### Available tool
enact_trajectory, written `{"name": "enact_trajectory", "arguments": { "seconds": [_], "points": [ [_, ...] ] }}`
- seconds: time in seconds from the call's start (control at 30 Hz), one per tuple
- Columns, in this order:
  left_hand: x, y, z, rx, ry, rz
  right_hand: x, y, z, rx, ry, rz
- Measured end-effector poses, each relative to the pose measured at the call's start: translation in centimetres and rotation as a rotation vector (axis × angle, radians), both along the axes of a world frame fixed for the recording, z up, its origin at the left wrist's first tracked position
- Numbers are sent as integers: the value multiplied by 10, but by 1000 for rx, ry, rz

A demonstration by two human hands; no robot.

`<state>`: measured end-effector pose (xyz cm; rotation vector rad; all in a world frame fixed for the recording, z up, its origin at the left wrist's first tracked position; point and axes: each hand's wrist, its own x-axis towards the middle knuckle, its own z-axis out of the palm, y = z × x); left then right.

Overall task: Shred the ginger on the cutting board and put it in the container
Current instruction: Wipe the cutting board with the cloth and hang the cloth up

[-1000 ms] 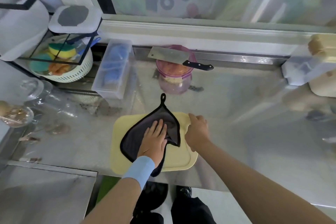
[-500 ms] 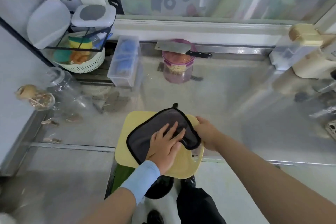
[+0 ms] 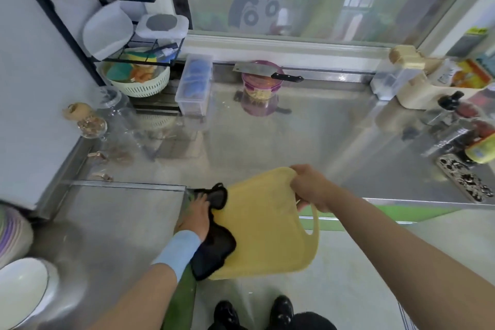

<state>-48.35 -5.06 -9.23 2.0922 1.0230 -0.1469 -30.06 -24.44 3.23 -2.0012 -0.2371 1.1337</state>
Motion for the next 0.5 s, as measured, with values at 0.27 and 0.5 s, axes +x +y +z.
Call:
{"name": "enact_trajectory", "arguments": {
  "seconds": [0.27, 0.5],
  "points": [
    [16, -115, 68, -180, -511, -260, -27, 13, -7, 21, -41, 33],
    [-26, -94, 9, -189, -39, -110, -13, -10, -15, -7, -69, -49]
  ]
}}
